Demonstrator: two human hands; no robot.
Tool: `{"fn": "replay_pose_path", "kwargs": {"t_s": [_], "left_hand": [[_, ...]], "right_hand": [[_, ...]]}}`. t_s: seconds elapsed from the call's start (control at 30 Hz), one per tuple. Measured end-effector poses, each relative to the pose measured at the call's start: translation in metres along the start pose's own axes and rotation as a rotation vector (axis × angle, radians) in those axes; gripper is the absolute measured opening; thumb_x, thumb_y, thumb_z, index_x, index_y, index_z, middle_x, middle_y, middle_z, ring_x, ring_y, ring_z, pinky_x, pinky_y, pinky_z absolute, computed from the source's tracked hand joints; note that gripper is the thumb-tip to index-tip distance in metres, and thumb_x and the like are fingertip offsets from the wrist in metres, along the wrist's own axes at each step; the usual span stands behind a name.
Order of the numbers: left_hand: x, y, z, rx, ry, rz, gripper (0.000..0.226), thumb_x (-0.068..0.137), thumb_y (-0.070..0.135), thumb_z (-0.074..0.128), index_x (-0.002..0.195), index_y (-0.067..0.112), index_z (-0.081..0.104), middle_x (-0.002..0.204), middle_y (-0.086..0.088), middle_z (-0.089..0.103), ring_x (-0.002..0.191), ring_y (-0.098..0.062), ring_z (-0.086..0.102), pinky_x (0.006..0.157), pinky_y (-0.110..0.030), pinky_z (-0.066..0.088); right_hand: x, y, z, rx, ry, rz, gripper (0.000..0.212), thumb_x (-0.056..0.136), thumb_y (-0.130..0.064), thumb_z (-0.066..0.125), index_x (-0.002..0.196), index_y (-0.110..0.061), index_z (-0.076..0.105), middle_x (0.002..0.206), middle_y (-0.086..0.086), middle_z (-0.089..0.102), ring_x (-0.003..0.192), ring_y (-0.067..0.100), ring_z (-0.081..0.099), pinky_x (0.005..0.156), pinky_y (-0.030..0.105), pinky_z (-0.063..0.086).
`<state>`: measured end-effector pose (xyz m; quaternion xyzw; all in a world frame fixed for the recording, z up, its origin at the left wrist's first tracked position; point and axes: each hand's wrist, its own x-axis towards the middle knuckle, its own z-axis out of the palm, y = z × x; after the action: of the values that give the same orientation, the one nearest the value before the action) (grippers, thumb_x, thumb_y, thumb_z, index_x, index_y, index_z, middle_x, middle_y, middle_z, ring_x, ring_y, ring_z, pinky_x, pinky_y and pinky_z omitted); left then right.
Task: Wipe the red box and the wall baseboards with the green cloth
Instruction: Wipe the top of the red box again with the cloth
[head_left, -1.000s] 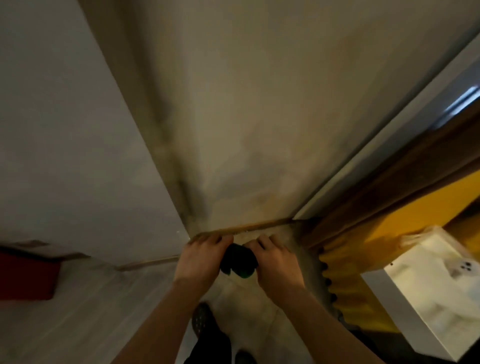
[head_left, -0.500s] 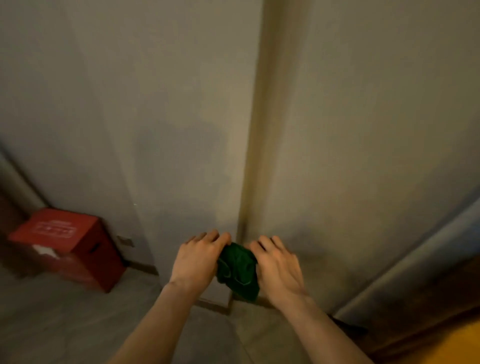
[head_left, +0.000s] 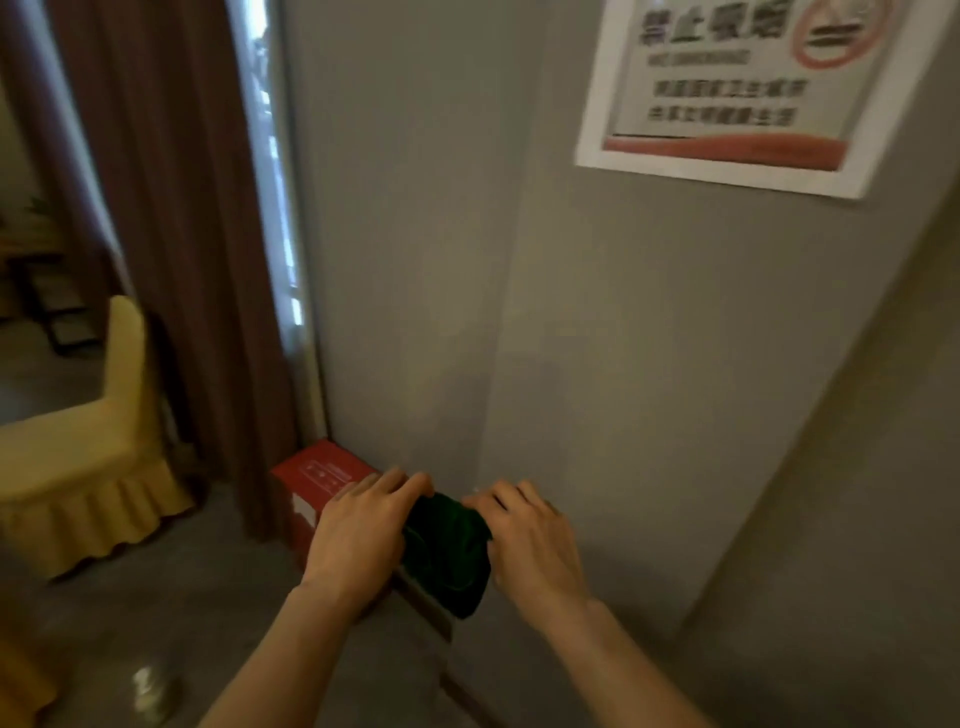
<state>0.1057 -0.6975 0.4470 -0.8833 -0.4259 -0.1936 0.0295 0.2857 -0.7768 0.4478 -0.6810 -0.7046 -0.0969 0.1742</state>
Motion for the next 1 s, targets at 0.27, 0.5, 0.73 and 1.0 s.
{"fn": "replay_pose_path", "kwargs": {"t_s": [0.27,0.5,0.73,1.0], "left_hand": [[0.014,-0.151,-0.01,0.058,0.006,-0.155,0.059,0.07,0.013,0.077,0.119,0.035,0.052,0.108,0.007,0.062,0.099,-0.022,0.063,0.073,-0.036,0.051],[0.022,-0.254,0.011,0.053,-0.018,-0.209,0.06,0.066,0.017,0.084,0.116,0.031,0.055,0.104,0.005,0.065,0.093,-0.021,0.065,0.071,-0.036,0.05],[0.053,-0.319,0.077,-0.001,-0.1,-0.286,0.056,0.068,0.016,0.081,0.113,0.035,0.054,0.099,0.011,0.063,0.086,-0.014,0.064,0.068,-0.03,0.049],[0.137,-0.387,0.186,-0.085,-0.332,-0.402,0.055,0.062,0.019,0.083,0.106,0.031,0.052,0.099,0.007,0.062,0.085,-0.02,0.064,0.066,-0.033,0.045]], "right_hand": [[0.119,-0.097,0.059,0.058,-0.029,-0.13,0.049,0.074,-0.008,0.072,0.117,-0.029,0.062,0.105,-0.006,0.059,0.099,0.021,0.055,0.064,0.034,0.048],[0.193,-0.151,0.119,0.086,-0.07,-0.211,0.046,0.081,-0.012,0.065,0.124,-0.027,0.058,0.115,-0.005,0.057,0.106,0.02,0.051,0.073,0.036,0.05],[0.253,-0.155,0.198,0.132,-0.211,-0.169,0.05,0.071,-0.01,0.074,0.115,-0.03,0.061,0.109,-0.008,0.059,0.1,0.018,0.053,0.066,0.029,0.044],[0.353,-0.109,0.331,0.211,-0.404,-0.177,0.05,0.072,-0.012,0.077,0.117,-0.029,0.06,0.112,-0.007,0.058,0.101,0.017,0.051,0.07,0.032,0.052]]}}
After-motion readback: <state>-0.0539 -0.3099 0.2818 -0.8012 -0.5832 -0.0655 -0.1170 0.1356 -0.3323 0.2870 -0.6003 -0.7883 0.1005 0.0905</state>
